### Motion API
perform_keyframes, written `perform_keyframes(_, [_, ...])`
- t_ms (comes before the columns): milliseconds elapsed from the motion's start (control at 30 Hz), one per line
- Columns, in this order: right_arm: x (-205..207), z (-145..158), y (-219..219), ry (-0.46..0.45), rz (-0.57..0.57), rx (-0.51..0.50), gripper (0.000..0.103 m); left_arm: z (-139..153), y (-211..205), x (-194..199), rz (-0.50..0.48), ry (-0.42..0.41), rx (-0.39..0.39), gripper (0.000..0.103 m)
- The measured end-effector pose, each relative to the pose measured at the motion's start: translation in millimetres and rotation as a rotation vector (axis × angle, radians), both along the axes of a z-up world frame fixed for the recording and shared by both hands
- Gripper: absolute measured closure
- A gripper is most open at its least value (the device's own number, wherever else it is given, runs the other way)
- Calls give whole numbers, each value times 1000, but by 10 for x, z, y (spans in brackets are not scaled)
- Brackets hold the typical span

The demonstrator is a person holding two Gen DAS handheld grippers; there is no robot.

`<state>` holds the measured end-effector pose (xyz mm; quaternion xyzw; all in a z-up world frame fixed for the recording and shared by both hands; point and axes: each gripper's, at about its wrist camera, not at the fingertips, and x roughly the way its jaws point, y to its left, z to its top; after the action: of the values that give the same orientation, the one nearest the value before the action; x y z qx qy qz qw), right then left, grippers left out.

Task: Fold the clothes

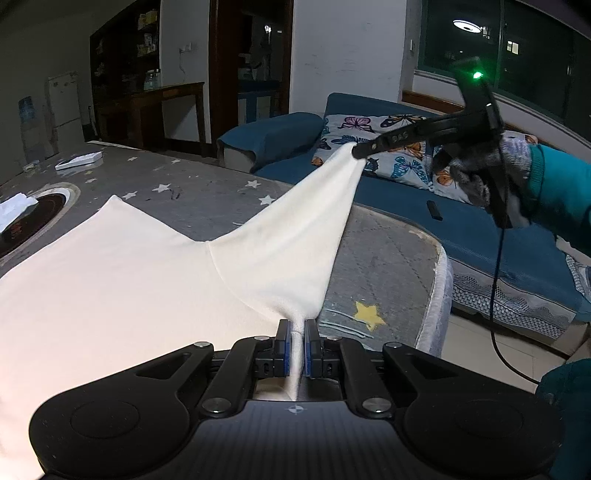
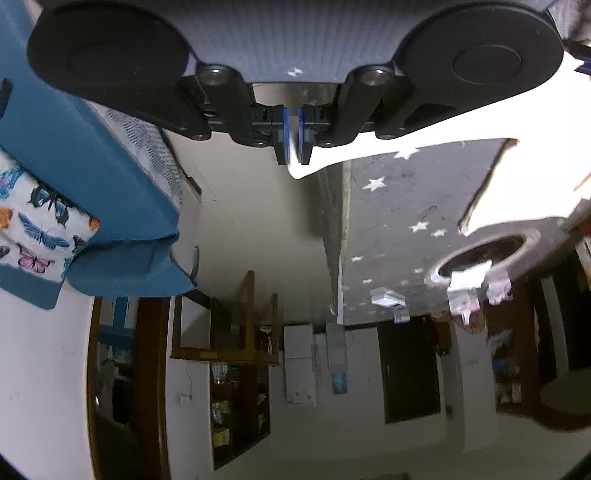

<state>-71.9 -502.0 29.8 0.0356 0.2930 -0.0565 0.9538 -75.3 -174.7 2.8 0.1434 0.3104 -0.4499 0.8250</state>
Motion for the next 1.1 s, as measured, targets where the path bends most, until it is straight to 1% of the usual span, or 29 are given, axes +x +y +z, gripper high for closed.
perform_keyframes(33, [46,-48,-6,27,-7,-5,99,-1,2,1,0,3,-2,94])
perform_keyframes(100, [115,-167,-26,83,-23,-6,96,-3,6,3,1,8,-6,90])
perform_keyframes(167, [137,-233,-43,105,-43,5,95,3,24,3,7,15,-12,89])
perform_keyframes(200, [131,-230,-40,100,-50,7,93,8,36,4,11,16,-13,89])
perform_keyframes(300, [85,-103,37,53,-29,29,92,53,77,13,33,24,-31,87])
perform_keyframes(400, [93,-8,170,33,59,59,81,135,175,54,86,20,-76,84])
perform_keyframes(467, [159,0,317,38,131,85,77,188,268,105,147,1,-88,80])
perform_keyframes(500, [194,-12,390,43,158,93,75,216,338,148,193,-12,-89,80])
perform_keyframes(567, [257,-53,506,57,200,107,75,265,488,251,285,-32,-84,79])
perform_keyframes(667, [319,-101,690,70,253,131,75,330,795,449,450,-46,-80,79])
perform_keyframes(700, [338,-116,753,74,270,139,72,342,906,526,509,-49,-73,79])
perform_keyframes(733, [345,-129,805,76,285,145,66,347,980,591,553,-53,-62,79])
perform_keyframes(767, [348,-145,853,78,298,149,65,345,1047,652,589,-59,-45,79])
perform_keyframes(833, [354,-181,945,87,314,159,64,318,1139,791,652,-81,6,79])
perform_keyframes(933, [357,-243,1030,104,323,172,64,275,1240,1000,695,-89,51,74])
perform_keyframes(1000, [356,-272,1062,111,325,180,63,217,1245,1124,726,-93,95,74])
perform_keyframes(1100, [351,-288,1080,112,322,186,59,109,1278,1255,765,-76,122,74])
